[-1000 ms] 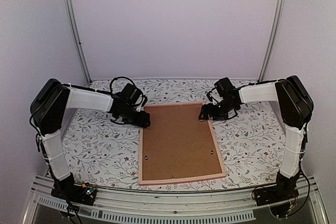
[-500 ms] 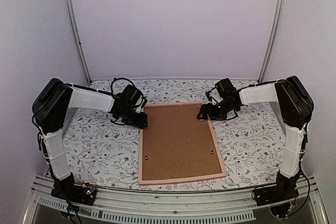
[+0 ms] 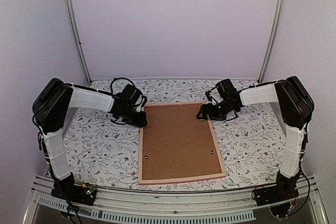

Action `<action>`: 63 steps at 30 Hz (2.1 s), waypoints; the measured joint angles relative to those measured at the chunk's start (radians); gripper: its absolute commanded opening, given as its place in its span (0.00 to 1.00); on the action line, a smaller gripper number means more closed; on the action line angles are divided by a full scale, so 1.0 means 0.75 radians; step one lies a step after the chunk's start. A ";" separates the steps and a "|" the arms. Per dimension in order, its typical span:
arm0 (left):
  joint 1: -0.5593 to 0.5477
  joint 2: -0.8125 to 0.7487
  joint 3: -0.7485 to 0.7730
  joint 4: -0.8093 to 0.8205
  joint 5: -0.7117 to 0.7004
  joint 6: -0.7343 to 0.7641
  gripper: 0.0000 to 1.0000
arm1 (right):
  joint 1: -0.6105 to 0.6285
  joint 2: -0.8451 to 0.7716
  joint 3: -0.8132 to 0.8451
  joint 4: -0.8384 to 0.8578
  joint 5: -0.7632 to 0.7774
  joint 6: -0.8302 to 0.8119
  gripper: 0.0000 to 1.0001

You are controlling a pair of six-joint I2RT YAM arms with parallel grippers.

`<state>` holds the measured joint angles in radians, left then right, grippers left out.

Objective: Put the photo into the frame
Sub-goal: Press the fastener onto the backboard.

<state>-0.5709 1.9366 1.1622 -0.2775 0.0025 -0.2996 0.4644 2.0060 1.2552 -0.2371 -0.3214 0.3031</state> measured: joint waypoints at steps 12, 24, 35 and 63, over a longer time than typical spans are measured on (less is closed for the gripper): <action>0.084 -0.018 -0.106 0.169 0.205 -0.053 0.50 | 0.000 0.000 -0.001 0.002 -0.005 0.001 0.86; 0.123 -0.026 -0.139 0.222 0.306 -0.128 0.44 | -0.001 0.000 -0.008 0.019 -0.011 0.005 0.86; 0.112 -0.035 -0.161 0.234 0.260 -0.125 0.40 | -0.001 0.000 -0.008 0.019 -0.012 0.005 0.86; 0.064 -0.076 -0.180 0.228 0.131 -0.127 0.37 | -0.002 0.005 -0.008 0.030 -0.041 0.005 0.86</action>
<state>-0.5228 1.8793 1.0275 -0.1062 0.1005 -0.3946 0.4633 2.0094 1.2491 -0.2150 -0.3519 0.3069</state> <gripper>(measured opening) 0.291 0.858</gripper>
